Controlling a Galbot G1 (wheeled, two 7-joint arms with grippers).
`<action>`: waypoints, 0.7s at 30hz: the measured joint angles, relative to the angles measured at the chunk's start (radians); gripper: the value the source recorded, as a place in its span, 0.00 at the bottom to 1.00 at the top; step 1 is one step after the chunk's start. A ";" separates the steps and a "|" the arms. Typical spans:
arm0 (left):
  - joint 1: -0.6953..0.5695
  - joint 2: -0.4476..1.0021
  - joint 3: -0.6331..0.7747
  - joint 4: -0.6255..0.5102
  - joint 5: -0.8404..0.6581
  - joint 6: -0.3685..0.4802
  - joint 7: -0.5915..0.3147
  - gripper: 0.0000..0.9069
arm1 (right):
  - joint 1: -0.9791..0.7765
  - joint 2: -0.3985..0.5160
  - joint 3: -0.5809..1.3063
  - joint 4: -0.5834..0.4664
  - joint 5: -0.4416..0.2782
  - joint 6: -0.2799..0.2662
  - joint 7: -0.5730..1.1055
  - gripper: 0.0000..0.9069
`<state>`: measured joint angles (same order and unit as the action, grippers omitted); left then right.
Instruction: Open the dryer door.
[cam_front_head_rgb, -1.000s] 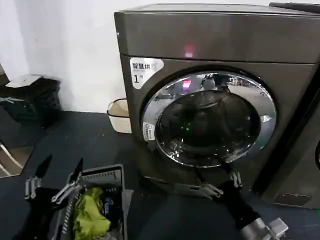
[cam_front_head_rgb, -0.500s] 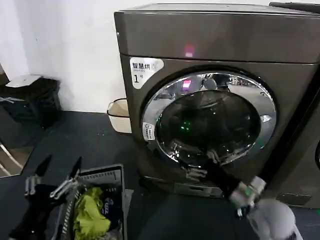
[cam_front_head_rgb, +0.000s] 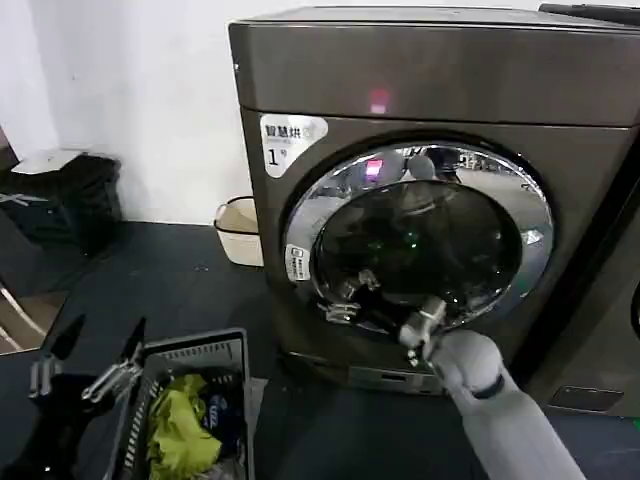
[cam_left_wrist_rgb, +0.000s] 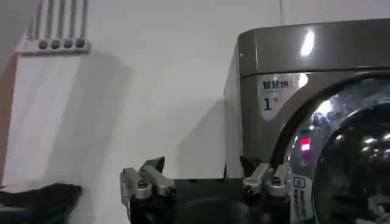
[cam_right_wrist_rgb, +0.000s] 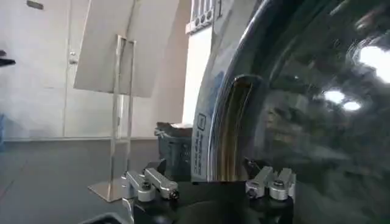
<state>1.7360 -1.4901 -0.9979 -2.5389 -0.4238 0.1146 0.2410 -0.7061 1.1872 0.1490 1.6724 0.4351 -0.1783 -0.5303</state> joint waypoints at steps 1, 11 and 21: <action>0.001 -0.002 -0.004 -0.003 -0.005 0.002 -0.002 1.00 | 0.009 0.006 -0.009 -0.010 0.000 -0.001 0.000 1.00; 0.017 -0.006 -0.016 -0.020 -0.002 0.000 -0.019 1.00 | 0.072 0.027 -0.060 -0.079 0.032 0.007 -0.022 1.00; 0.017 0.001 -0.019 -0.016 0.019 0.010 -0.048 1.00 | 0.086 -0.005 -0.066 -0.089 0.093 0.020 -0.103 1.00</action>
<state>1.7535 -1.4891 -1.0165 -2.5549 -0.4046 0.1248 0.1929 -0.6198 1.1824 0.0833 1.5831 0.5276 -0.1581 -0.6333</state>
